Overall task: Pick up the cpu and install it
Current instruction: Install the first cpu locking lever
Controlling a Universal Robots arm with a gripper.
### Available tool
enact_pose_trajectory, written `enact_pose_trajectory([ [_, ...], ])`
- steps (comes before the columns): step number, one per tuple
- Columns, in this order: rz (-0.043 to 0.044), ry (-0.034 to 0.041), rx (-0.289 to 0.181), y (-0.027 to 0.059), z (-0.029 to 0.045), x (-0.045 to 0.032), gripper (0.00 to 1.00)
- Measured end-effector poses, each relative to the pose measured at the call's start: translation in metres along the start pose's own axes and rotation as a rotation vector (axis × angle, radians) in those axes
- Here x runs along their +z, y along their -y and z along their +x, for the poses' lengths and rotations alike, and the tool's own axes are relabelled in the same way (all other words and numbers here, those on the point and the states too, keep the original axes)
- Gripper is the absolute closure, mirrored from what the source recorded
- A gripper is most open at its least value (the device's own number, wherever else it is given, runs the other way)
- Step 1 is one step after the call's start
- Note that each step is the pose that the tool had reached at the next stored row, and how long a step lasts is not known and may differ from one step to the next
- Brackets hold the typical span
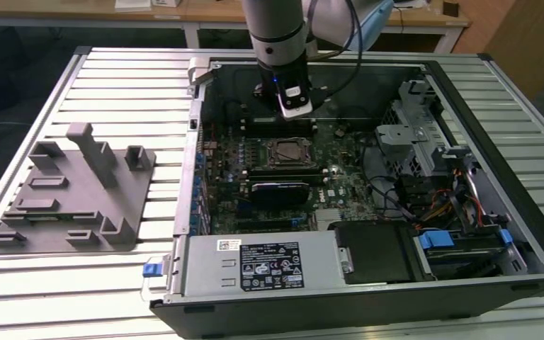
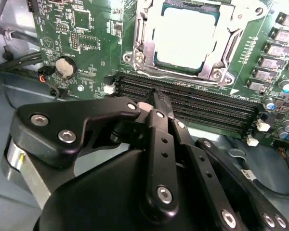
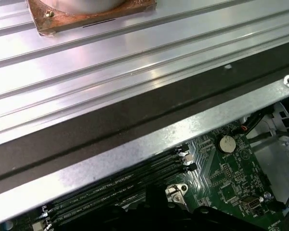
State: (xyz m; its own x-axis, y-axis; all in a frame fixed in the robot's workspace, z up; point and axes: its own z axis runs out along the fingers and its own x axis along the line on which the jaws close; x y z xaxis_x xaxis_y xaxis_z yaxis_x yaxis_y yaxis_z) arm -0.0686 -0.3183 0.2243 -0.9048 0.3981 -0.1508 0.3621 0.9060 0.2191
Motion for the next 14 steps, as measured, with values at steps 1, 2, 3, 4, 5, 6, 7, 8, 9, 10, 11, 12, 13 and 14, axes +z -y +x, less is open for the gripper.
enact_pose_trajectory([
  [1,0.0001,-0.0001,0.0,0.0,0.0,0.0,0.89],
  [2,0.0016,-0.002,0.0,-0.0001,-0.0002,0.0,0.89],
  [3,0.0062,-0.0069,0.0,-0.0001,-0.0004,0.0001,0.89],
  [4,0.0132,-0.0149,0.001,-0.0002,-0.0007,0.0004,0.89],
  [5,0.0216,-0.0262,0.002,-0.0003,-0.0009,0.0007,0.89],
  [6,0.0304,-0.0377,0.004,-0.0004,-0.0013,0.001,0.89],
  [7,0.0393,-0.0494,0.005,-0.0006,-0.0017,0.0012,0.89],
  [8,0.0472,-0.061,0.006,-0.0007,-0.0021,0.0014,0.89],
  [9,0.0555,-0.0732,0.008,-0.0009,-0.0025,0.0017,0.89],
  [10,0.0645,-0.087,0.009,-0.0011,-0.003,0.0019,0.89],
  [11,0.0751,-0.1028,0.011,-0.0013,-0.0037,0.0022,0.89],
  [12,0.0846,-0.1177,0.013,-0.0015,-0.0043,0.0024,0.89],
  [13,0.0941,-0.1321,0.015,-0.0017,-0.0048,0.0027,0.89],
  [14,0.1028,-0.1443,0.016,-0.0019,-0.0053,0.0029,0.89],
])
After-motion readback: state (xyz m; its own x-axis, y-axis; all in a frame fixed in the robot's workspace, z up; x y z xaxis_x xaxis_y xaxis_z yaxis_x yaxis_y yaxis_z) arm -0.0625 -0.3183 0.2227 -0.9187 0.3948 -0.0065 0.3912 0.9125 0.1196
